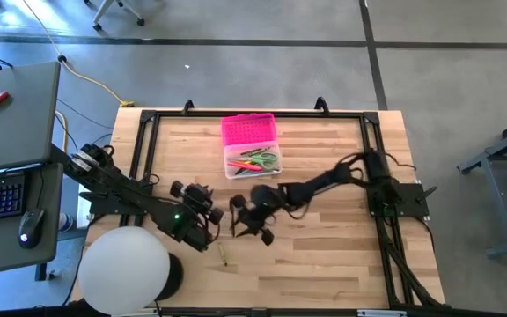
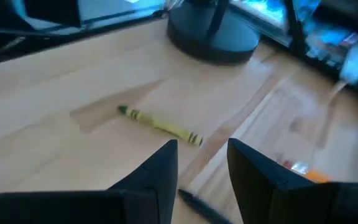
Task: Pick & place school supplies into a supply box
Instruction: Put the black pen into the pink supply box
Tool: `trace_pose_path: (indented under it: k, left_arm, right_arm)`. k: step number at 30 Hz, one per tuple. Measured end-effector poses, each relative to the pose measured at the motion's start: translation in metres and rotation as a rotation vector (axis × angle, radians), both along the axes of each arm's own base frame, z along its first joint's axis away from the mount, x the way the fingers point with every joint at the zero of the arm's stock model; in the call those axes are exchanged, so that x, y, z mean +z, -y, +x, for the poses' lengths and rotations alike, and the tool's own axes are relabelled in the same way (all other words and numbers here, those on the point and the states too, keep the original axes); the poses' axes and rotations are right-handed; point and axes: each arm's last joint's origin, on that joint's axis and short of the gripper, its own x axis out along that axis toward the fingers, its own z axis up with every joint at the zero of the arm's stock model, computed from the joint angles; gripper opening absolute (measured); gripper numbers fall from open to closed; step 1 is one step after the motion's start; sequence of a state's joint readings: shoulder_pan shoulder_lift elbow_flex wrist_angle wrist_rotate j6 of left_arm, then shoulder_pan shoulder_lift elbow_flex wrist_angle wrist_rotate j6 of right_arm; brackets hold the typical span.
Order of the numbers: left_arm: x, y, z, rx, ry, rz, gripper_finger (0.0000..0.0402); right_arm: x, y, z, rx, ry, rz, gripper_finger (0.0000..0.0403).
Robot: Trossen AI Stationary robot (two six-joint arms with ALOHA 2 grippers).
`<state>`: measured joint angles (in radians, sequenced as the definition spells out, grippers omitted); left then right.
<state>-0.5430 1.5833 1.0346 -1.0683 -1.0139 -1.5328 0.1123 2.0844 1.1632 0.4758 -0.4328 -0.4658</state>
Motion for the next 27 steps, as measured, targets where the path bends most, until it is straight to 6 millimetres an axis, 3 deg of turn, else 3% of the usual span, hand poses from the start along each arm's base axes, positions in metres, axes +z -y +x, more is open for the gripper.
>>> trace_pose_path:
  k: [6,11,17,23,27]
  left_arm:
    - [0.016,-0.001,-0.002,0.014,-0.034,0.038,0.0117]
    - [0.019,-0.002,-0.002,0.012,-0.051,0.052,0.0117]
    - [0.020,-0.003,-0.004,0.012,-0.073,0.064,0.0117]
    - [0.019,-0.002,-0.004,0.015,-0.089,0.037,0.0117]
    - [0.018,-0.002,-0.005,0.018,-0.104,0.013,0.0117]
  right_arm:
    - [-0.025,0.022,0.034,0.038,-0.233,-0.042,0.0119]
    - [-0.028,0.032,0.046,0.160,-0.280,-0.071,0.0119]
    - [-0.030,0.039,0.045,0.211,-0.232,-0.164,0.0119]
    - [-0.054,0.042,0.042,0.316,-0.248,-0.178,0.0117]
    - [-0.068,0.041,0.042,0.376,-0.229,-0.126,0.0086]
